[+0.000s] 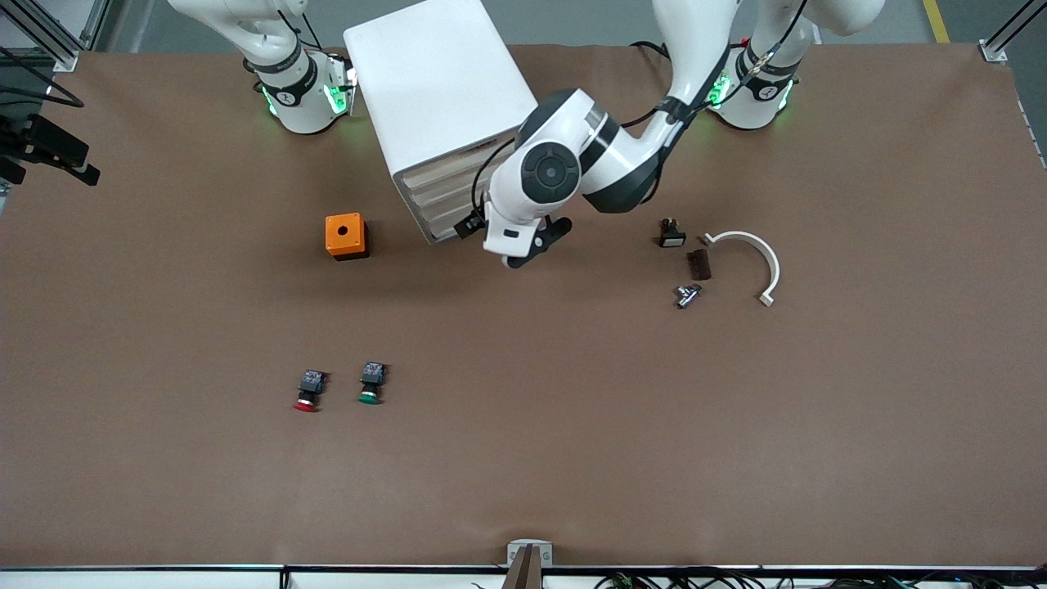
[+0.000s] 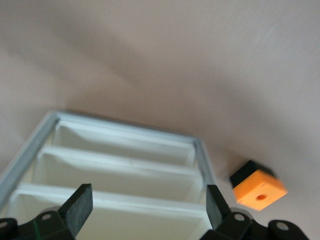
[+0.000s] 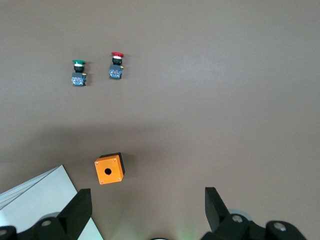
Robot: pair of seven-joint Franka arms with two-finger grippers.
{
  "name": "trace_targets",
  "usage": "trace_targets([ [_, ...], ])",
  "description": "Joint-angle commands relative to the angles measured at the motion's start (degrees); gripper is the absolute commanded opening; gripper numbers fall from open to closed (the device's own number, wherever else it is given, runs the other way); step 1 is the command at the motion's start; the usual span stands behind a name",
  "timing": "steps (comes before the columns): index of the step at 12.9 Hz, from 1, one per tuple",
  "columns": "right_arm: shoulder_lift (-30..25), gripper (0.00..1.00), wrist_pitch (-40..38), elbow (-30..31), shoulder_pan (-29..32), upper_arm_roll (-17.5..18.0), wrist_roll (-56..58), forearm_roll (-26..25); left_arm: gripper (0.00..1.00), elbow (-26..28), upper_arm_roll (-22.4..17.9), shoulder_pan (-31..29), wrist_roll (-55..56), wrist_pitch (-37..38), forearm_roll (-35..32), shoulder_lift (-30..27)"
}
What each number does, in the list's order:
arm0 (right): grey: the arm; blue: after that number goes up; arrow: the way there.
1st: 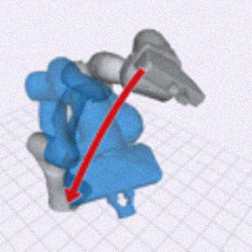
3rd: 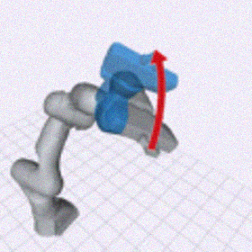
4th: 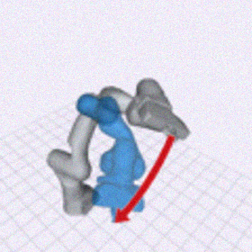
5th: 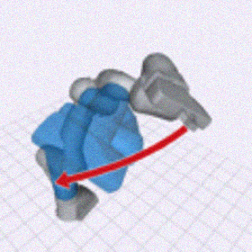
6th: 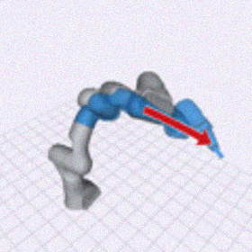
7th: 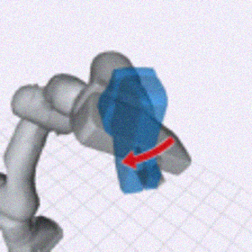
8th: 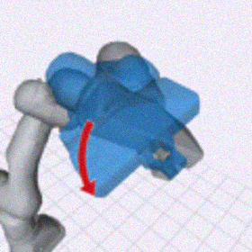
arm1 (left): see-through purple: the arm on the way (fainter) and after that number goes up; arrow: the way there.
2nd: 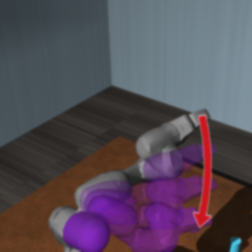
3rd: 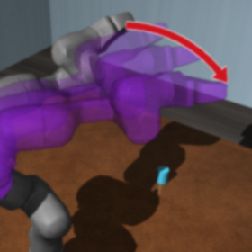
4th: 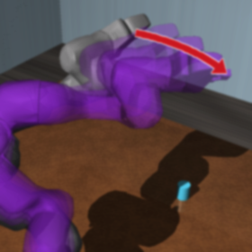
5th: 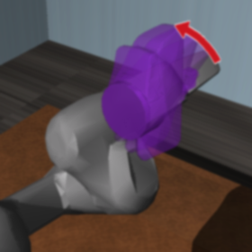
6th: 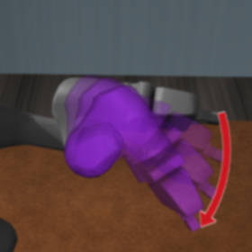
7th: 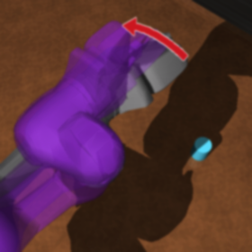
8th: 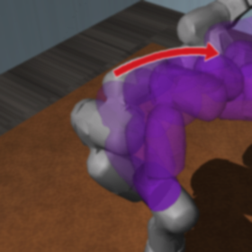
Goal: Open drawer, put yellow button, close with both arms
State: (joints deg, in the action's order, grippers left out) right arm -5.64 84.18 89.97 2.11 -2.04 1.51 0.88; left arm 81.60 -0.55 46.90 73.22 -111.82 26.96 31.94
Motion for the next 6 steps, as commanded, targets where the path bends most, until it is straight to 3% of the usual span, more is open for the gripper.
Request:
trace_targets([
  [1,-1.48,1.00,1.86,1.62,0.71,1.07,0.60,-0.62,1.00,-1.52,0.02,-2.68,0.34,0.90,-6.45,-3.37],
  [4,-1.39,1.00,1.87,1.62,0.88,1.07,2.36,-0.09,1.00,-1.53,0.02,-6.90,-2.46,4.13,-10.43,-8.98],
  [6,-1.47,1.00,1.61,1.70,0.79,1.07,2.27,-0.09,1.00,-1.53,-0.07,-11.28,-10.16,11.23,-11.04,-13.73],
])
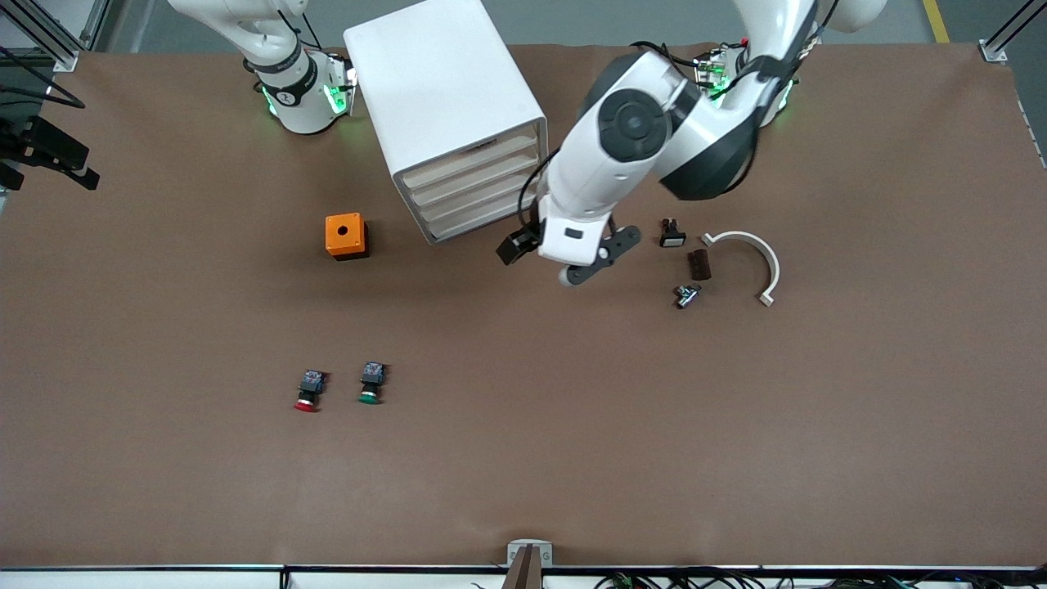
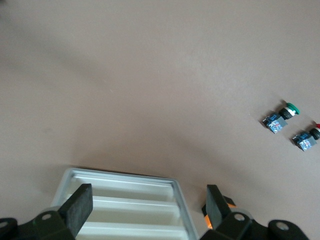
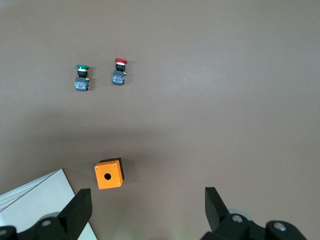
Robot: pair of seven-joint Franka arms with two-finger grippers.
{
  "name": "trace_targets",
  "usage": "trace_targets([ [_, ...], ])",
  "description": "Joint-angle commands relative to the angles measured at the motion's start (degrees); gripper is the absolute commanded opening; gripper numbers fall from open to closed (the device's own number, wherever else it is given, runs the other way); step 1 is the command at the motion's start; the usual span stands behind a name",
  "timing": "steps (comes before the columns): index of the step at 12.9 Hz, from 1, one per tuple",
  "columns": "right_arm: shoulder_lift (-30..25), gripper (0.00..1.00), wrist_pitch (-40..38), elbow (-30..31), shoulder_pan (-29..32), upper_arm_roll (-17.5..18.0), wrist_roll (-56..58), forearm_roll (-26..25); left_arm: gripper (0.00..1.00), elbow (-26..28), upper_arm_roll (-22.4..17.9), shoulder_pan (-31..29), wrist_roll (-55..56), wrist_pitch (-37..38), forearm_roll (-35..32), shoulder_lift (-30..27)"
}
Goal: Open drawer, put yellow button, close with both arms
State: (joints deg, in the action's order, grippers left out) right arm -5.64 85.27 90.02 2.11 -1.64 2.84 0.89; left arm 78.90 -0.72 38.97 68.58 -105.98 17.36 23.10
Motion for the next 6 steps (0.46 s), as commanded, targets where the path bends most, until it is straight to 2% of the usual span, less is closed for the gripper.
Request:
trace_targets([
  [1,-1.39,1.00,0.60,1.65,0.80,0.67,1.03,-0.01,1.00,1.25,0.28,-6.07,-9.83,8.65,-2.67,-7.43],
  [6,-1.39,1.00,0.60,1.65,0.80,0.67,1.03,-0.01,1.00,1.43,0.28,-15.83,-24.35,20.97,-9.10,-15.36],
])
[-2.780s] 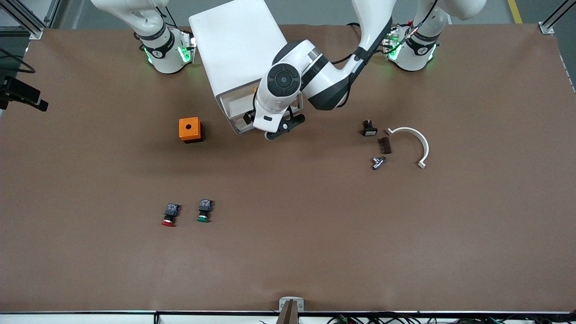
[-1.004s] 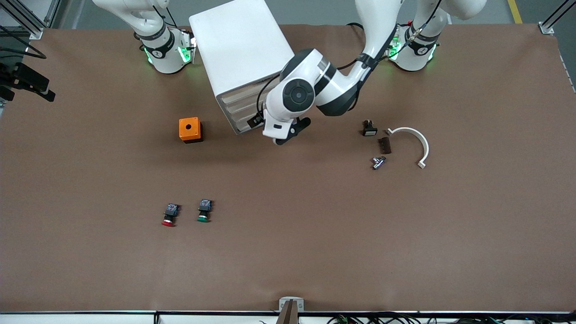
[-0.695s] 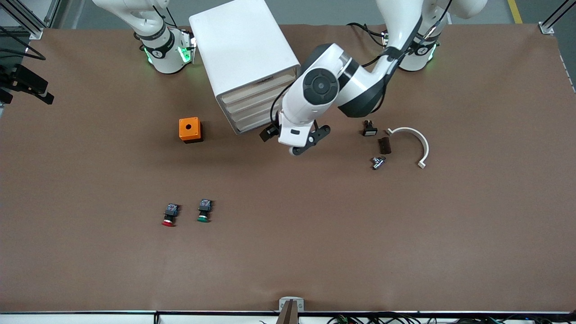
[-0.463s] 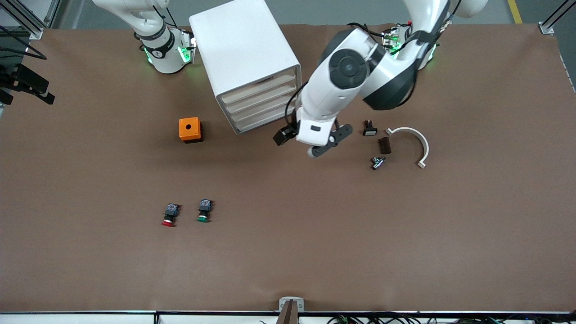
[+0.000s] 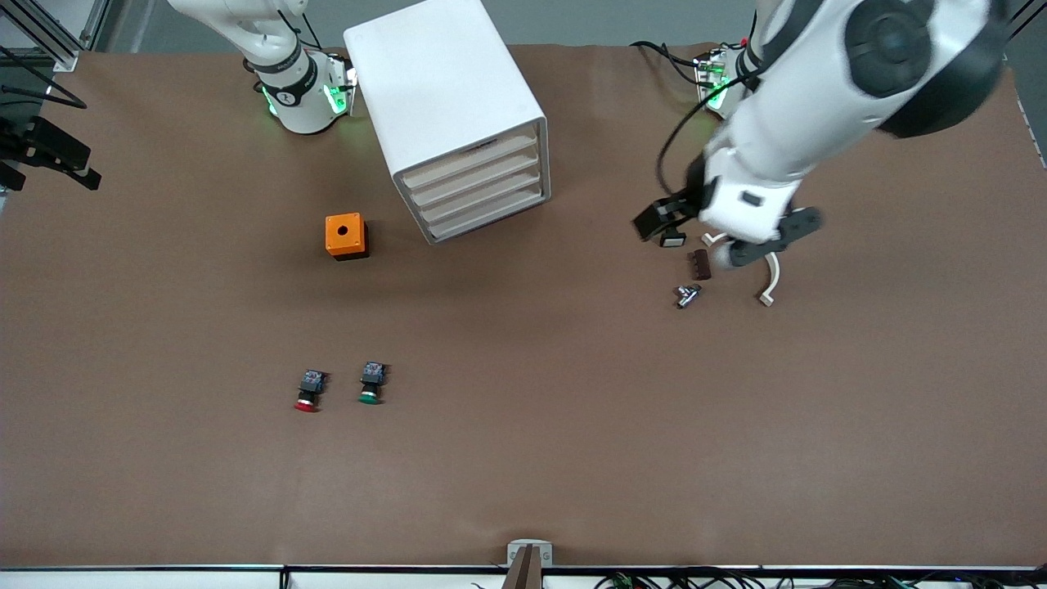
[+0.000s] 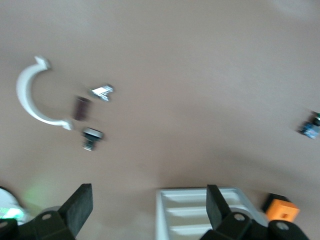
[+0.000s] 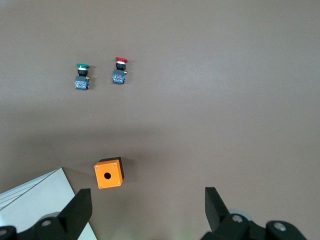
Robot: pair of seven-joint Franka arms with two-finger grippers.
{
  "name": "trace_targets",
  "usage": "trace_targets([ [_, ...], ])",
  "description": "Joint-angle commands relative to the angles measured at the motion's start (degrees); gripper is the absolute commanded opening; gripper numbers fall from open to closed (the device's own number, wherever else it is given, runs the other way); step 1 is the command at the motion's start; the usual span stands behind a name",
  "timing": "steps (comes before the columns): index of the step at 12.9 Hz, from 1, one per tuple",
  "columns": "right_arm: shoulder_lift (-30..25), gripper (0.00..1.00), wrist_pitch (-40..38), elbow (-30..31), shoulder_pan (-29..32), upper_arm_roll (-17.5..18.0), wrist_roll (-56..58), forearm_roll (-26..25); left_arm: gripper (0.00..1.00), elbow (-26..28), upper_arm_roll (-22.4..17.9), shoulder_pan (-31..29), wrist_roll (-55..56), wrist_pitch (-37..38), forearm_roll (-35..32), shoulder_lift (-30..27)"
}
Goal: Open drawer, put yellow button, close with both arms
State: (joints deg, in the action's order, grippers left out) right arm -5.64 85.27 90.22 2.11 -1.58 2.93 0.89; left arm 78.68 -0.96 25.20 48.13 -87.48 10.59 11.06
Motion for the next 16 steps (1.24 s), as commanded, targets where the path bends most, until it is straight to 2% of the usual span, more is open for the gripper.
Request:
trace_targets([
  [1,-1.39,1.00,0.60,1.45,0.88,0.62,0.85,-0.01,1.00,1.65,0.52,-4.26,-7.23,3.71,-2.33,-4.46],
  [4,-1.30,1.00,0.33,1.45,0.71,0.62,0.85,0.34,1.00,1.83,0.61,-10.50,-16.11,7.31,-2.33,-7.89],
  [7,-1.30,1.00,0.51,1.45,0.62,0.71,0.85,1.57,1.00,1.92,0.61,-15.07,-22.98,9.43,-2.33,-9.39],
  [10,-1.30,1.00,0.24,1.45,-0.43,0.71,0.76,1.57,1.00,1.92,1.23,-22.36,-30.88,10.66,-2.33,-10.53],
  [16,-1.47,1.00,-0.02,1.45,-1.14,0.71,-0.82,1.48,1.00,4.37,-0.53,-25.20,-39.59,10.32,-5.05,-10.71],
])
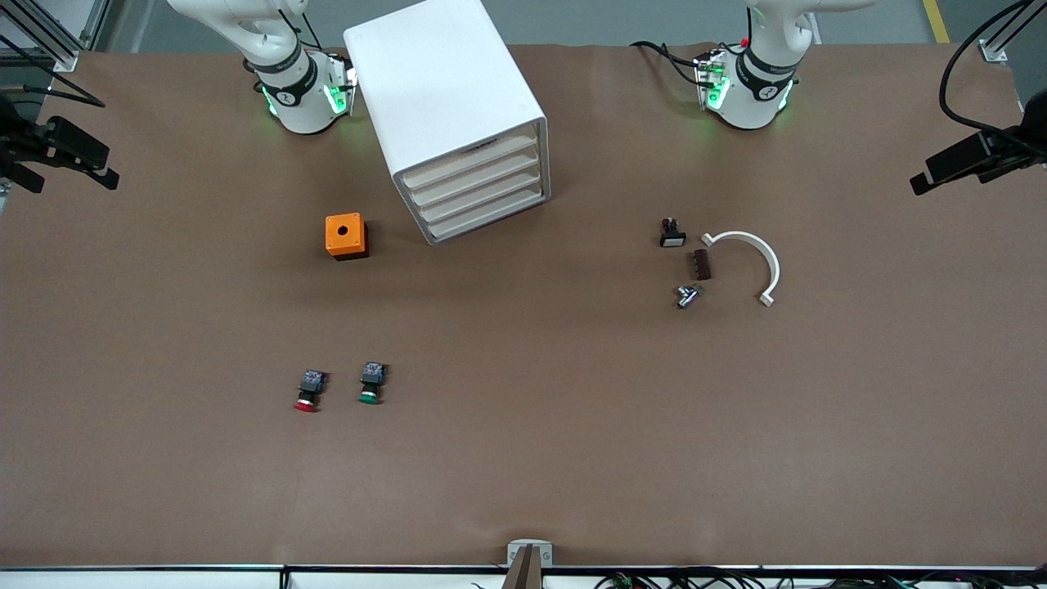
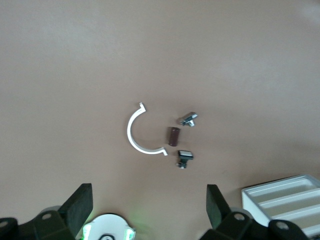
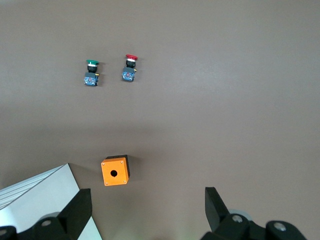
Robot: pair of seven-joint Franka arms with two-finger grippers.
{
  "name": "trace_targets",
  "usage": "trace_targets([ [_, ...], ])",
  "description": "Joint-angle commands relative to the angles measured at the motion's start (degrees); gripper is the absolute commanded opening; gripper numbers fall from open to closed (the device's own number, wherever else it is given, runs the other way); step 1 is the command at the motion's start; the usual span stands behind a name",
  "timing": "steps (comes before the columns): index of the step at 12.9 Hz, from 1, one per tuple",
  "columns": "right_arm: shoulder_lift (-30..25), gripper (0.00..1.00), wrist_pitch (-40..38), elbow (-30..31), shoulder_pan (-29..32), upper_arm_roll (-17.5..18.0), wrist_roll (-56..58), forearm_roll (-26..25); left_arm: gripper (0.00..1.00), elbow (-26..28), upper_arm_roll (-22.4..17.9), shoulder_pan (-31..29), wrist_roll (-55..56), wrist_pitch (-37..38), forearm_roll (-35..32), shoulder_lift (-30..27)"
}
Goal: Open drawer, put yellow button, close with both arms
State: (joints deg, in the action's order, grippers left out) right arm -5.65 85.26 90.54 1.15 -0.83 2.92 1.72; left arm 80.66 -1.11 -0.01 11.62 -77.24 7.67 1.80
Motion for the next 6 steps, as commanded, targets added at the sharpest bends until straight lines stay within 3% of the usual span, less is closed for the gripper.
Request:
trace_targets([
  [1,-1.46,1.00,-0.09,1.13,-0.18,-0.05,-2.46,0.65,1.00,3.27,-0.39,0.09,-3.44,-0.63,-2.56,-1.45],
  [4,-1.46,1.00,-0.44,1.13,-0.10,-0.14,-3.62,0.65,1.00,6.78,-0.12,0.53,-3.44,-5.11,-3.01,-1.89],
  [6,-1.38,1.00,-0.44,1.13,-0.10,-0.14,-3.44,0.48,1.00,11.68,0.05,0.45,-3.44,-7.65,-3.01,-5.21],
])
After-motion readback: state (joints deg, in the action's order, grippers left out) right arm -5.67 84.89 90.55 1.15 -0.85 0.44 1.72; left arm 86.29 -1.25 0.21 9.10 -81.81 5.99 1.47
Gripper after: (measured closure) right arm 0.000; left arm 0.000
